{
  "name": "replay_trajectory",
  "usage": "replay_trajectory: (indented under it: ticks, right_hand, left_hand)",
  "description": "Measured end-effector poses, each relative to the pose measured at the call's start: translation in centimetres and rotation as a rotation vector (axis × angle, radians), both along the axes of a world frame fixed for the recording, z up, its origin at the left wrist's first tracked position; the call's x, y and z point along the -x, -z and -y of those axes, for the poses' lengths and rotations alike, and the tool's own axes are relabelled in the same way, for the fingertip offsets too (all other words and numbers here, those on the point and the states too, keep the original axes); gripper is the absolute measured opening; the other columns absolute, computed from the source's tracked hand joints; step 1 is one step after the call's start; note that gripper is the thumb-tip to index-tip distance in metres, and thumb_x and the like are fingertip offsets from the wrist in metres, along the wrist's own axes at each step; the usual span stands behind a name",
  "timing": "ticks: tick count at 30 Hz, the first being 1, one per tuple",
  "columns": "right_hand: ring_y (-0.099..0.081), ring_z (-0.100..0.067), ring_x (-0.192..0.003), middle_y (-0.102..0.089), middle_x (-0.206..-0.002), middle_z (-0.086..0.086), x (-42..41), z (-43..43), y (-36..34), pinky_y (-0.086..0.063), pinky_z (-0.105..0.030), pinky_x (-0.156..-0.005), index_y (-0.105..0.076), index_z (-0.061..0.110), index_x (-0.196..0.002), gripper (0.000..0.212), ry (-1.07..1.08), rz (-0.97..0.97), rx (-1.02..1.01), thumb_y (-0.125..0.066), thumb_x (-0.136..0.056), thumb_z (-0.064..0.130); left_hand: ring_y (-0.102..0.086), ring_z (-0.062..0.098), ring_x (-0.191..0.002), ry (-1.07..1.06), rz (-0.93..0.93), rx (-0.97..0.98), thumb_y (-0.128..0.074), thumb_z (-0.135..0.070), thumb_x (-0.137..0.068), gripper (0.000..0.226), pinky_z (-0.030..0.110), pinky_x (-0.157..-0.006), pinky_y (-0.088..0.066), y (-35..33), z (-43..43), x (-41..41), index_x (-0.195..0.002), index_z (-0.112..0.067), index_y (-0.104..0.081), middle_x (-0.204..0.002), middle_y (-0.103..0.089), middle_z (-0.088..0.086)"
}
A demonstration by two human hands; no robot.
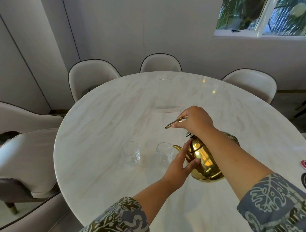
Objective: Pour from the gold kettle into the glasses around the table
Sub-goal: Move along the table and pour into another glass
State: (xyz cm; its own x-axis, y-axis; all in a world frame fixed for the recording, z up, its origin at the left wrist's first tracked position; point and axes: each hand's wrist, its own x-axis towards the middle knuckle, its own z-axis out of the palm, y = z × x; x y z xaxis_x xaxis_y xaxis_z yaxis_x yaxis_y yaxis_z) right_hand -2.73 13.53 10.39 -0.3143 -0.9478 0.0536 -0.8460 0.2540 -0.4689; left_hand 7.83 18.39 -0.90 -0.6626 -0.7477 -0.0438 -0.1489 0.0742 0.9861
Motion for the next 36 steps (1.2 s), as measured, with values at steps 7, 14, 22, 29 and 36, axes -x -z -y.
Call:
replay_trajectory:
  ticks: [7, 14, 22, 29, 36]
  right_hand:
    - [-0.061, -0.017, -0.077, -0.074, -0.095, -0.004, 0.0, 0.3, -0.1, -0.052, -0.03, -0.069, -0.075, 0.019, -0.098, 0.034, -0.018, -0.026, -0.013, -0.078, -0.073, 0.041]
    - [-0.065, -0.02, -0.088, -0.073, -0.103, -0.004, 0.0, 0.5, -0.5, -0.051, -0.029, -0.071, -0.074, 0.018, -0.101, 0.036, -0.03, -0.045, -0.021, -0.078, -0.073, 0.04]
    - [-0.058, -0.016, -0.077, -0.072, -0.103, -0.003, 0.0, 0.6, -0.7, -0.047, -0.026, -0.067, -0.074, 0.017, -0.1, 0.036, -0.04, -0.047, -0.028, -0.079, -0.072, 0.039]
    - [-0.057, -0.014, -0.072, -0.073, -0.1, -0.002, 0.0, 1.0, -0.7, -0.045, -0.025, -0.064, -0.074, 0.018, -0.098, 0.035, -0.052, -0.059, -0.03, -0.079, -0.071, 0.04]
    - [-0.062, -0.017, -0.077, -0.074, -0.098, -0.003, 0.2, 1.0, -0.8, -0.049, -0.028, -0.068, -0.076, 0.018, -0.094, 0.03, -0.076, -0.066, -0.03, -0.079, -0.072, 0.038]
  left_hand:
    - [-0.033, 0.005, -0.132, -0.008, -0.061, -0.027, -0.048, -0.04, -0.095, 0.059, 0.028, -0.107, -0.034, 0.2, 0.0, 0.4, -0.142, -0.049, -0.014, -0.149, -0.034, -0.011]
    - [-0.034, 0.011, -0.138, -0.025, -0.077, -0.034, -0.049, -0.044, -0.093, 0.058, 0.038, -0.114, -0.032, 0.3, 0.2, 0.7, -0.138, -0.055, -0.015, -0.149, -0.036, -0.012]
    - [-0.036, 0.006, -0.134, -0.033, -0.099, -0.047, -0.05, -0.042, -0.093, 0.058, 0.037, -0.114, -0.032, 0.5, 0.2, 1.0, -0.139, -0.054, -0.017, -0.14, -0.039, -0.02]
    - [-0.033, 0.011, -0.14, -0.047, -0.108, -0.049, -0.051, -0.056, -0.087, 0.064, 0.042, -0.115, -0.031, 0.6, 0.3, 1.3, -0.142, -0.055, -0.017, -0.147, -0.036, -0.018]
    - [-0.036, 0.01, -0.136, -0.052, -0.102, -0.051, -0.051, -0.049, -0.09, 0.064, 0.036, -0.113, -0.034, 0.6, 0.4, 1.4, -0.144, -0.05, -0.017, -0.144, -0.039, -0.017]
